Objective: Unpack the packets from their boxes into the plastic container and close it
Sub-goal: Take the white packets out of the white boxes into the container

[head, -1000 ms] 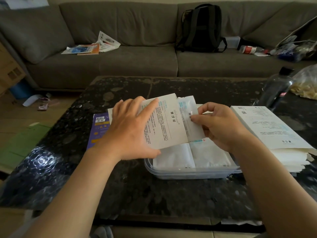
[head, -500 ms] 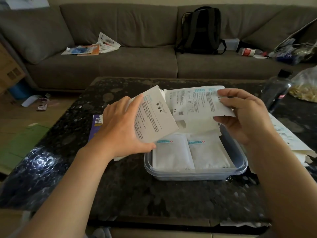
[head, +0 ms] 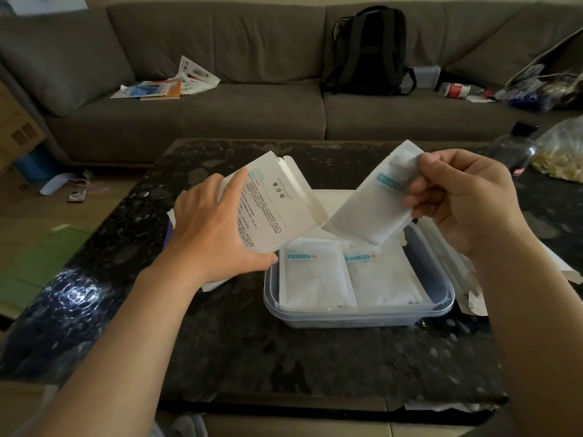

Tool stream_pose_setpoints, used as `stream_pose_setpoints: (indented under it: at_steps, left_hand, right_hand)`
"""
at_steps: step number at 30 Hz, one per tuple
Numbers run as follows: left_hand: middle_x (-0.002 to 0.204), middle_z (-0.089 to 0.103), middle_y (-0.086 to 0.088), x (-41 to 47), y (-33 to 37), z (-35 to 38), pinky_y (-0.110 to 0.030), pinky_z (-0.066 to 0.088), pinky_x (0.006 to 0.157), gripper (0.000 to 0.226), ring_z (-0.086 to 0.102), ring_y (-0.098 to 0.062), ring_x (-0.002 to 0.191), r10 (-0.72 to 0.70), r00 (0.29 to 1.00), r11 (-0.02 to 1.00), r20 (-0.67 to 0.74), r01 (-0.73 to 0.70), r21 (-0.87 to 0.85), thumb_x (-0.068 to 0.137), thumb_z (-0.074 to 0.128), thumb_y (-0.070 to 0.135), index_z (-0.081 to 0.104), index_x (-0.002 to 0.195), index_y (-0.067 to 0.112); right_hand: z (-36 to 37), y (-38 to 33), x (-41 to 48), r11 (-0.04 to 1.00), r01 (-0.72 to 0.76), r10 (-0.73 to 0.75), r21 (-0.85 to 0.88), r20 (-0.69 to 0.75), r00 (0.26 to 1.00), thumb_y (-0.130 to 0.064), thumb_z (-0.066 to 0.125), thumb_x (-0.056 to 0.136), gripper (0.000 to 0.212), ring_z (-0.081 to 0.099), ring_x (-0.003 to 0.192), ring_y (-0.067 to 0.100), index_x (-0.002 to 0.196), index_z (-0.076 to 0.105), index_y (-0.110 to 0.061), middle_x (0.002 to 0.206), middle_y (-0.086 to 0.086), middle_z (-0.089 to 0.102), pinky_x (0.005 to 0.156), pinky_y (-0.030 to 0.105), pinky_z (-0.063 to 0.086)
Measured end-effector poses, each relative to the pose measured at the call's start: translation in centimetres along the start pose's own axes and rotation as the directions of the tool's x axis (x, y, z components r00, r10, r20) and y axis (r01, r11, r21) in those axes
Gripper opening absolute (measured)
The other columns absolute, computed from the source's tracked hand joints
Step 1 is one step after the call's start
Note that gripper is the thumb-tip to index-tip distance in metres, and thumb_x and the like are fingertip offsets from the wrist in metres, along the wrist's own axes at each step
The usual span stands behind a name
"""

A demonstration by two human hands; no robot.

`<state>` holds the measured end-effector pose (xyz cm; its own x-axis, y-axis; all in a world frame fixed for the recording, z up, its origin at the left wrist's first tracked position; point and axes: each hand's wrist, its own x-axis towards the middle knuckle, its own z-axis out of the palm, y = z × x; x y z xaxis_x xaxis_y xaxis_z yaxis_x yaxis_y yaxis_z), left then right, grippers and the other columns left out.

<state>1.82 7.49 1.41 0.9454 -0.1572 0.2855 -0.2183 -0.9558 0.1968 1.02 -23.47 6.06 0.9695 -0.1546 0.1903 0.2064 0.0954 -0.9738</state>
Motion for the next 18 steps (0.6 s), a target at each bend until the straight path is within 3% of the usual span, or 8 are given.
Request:
stream_pose_setpoints:
  at_steps: [4, 7, 12, 18]
  left_hand:
    - [0.142, 0.035, -0.005, 0.2, -0.3, 0.1, -0.054, 0.031, 0.11, 0.133, 0.036, -0.028, 0.131, -0.038, 0.999, 0.999, -0.034, 0.038, 0.015, 0.043, 0.069, 0.084, 0.013, 0.151, 0.031]
    - [0.14, 0.037, -0.006, 0.3, -0.3, 0.0, -0.054, 0.03, 0.109, 0.132, 0.036, -0.029, 0.13, -0.054, 0.996, 0.998, -0.067, 0.055, 0.013, 0.045, 0.075, 0.08, 0.013, 0.151, 0.03]
    - [0.138, 0.039, -0.006, 0.1, -0.4, -0.3, -0.054, 0.03, 0.108, 0.132, 0.037, -0.029, 0.129, -0.062, 0.994, 0.998, -0.091, 0.062, 0.006, 0.046, 0.076, 0.079, 0.015, 0.152, 0.03]
    - [0.138, 0.039, -0.007, 0.0, -0.3, -0.3, -0.055, 0.03, 0.109, 0.132, 0.037, -0.03, 0.13, -0.057, 0.994, 0.998, -0.092, 0.056, -0.017, 0.045, 0.076, 0.079, 0.015, 0.152, 0.031]
  right_hand:
    - [-0.1, -0.1, 0.0, 0.979, -0.1, 0.101, -0.179, -0.003, 0.995, -0.019, 0.057, 0.101, 0.019, 0.058, 0.045, 0.019, 0.089, 0.066, -0.006, 0.053, 0.006, 0.06, 0.048, 0.032, 0.053]
    - [0.4, 0.1, -0.1, 0.931, -0.187, 0.211, -0.314, 0.043, 0.977, -0.022, 0.057, 0.101, 0.021, 0.057, 0.044, 0.018, 0.09, 0.067, -0.007, 0.051, 0.005, 0.059, 0.048, 0.029, 0.052]
    - [0.4, -0.8, 0.0, 0.897, -0.278, 0.31, -0.344, 0.043, 0.95, -0.022, 0.059, 0.1, 0.025, 0.05, 0.044, 0.022, 0.077, 0.065, -0.013, 0.046, 0.003, 0.049, 0.051, 0.033, 0.045]
    - [1.0, -2.4, -0.3, 0.779, -0.387, 0.46, -0.493, 0.03, 0.887, -0.021, 0.064, 0.097, 0.028, 0.041, 0.044, 0.019, 0.072, 0.061, -0.007, 0.043, 0.002, 0.039, 0.053, 0.033, 0.04]
